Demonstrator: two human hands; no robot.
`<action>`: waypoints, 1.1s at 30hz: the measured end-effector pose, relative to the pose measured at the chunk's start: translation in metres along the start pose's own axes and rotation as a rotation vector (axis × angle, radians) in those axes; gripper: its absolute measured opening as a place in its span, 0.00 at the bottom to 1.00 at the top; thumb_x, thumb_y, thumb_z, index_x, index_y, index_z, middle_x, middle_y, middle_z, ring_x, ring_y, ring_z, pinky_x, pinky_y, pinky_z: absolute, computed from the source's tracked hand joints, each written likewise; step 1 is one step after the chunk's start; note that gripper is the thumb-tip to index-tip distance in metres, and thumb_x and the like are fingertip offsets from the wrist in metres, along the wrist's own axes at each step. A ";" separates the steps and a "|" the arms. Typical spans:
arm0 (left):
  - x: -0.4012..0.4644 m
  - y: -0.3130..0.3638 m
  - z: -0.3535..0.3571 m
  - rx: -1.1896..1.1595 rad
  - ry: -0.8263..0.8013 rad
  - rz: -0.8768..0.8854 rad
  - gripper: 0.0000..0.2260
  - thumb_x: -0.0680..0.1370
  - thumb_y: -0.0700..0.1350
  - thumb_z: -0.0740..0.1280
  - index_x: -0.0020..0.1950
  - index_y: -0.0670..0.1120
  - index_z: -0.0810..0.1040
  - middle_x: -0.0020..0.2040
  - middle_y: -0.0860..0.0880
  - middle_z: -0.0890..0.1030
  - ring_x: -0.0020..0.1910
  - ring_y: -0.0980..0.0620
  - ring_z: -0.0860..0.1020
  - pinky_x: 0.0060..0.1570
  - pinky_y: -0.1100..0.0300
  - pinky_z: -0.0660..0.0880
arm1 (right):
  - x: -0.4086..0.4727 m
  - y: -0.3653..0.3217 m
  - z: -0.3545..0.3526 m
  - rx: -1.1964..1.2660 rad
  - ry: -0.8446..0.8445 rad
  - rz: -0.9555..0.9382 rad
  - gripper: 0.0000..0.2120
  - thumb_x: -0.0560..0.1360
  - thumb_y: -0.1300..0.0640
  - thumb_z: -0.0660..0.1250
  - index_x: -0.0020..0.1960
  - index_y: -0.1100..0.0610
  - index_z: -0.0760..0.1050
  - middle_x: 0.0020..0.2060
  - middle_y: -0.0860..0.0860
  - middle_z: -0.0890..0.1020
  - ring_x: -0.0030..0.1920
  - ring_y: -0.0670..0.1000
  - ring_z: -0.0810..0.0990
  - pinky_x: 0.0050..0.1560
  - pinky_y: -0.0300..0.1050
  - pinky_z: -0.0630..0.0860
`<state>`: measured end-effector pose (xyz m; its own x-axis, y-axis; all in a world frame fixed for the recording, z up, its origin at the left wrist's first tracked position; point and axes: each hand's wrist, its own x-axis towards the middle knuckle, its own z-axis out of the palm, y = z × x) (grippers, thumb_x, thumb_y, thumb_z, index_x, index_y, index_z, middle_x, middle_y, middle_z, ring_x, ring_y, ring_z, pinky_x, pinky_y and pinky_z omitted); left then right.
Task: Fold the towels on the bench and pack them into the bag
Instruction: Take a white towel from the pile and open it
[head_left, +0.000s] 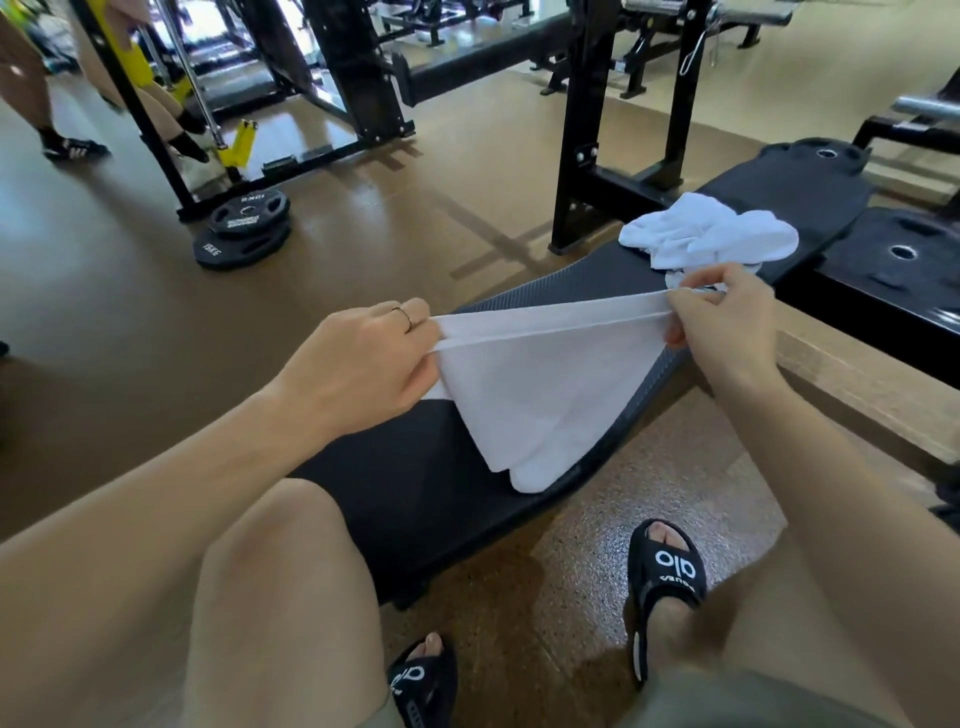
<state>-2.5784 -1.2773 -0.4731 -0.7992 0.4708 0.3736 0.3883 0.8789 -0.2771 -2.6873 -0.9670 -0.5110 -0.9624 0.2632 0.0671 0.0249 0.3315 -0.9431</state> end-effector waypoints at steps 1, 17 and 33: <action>0.004 -0.001 -0.007 -0.012 0.006 0.030 0.11 0.79 0.43 0.57 0.40 0.41 0.75 0.38 0.45 0.74 0.32 0.44 0.74 0.29 0.52 0.72 | 0.005 -0.004 -0.003 -0.006 0.010 0.012 0.06 0.76 0.58 0.66 0.53 0.56 0.77 0.37 0.57 0.83 0.29 0.48 0.81 0.35 0.45 0.83; 0.045 0.000 -0.068 -0.433 0.052 -0.280 0.12 0.84 0.52 0.62 0.44 0.48 0.69 0.36 0.54 0.70 0.35 0.52 0.70 0.35 0.57 0.63 | 0.044 -0.084 -0.033 -0.920 -0.345 -0.387 0.18 0.77 0.58 0.64 0.66 0.57 0.69 0.56 0.61 0.79 0.54 0.62 0.77 0.47 0.50 0.71; 0.047 0.052 -0.082 -0.891 0.059 -0.454 0.11 0.80 0.48 0.71 0.43 0.44 0.74 0.35 0.53 0.78 0.33 0.55 0.73 0.34 0.67 0.68 | -0.071 -0.106 0.011 0.245 -0.951 -0.440 0.15 0.74 0.70 0.68 0.60 0.62 0.77 0.48 0.61 0.84 0.49 0.52 0.81 0.56 0.54 0.79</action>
<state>-2.5575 -1.2029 -0.3974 -0.9423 0.0586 0.3295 0.2737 0.7014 0.6581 -2.6245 -1.0307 -0.4195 -0.6921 -0.6822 0.2356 -0.3280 0.0065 -0.9447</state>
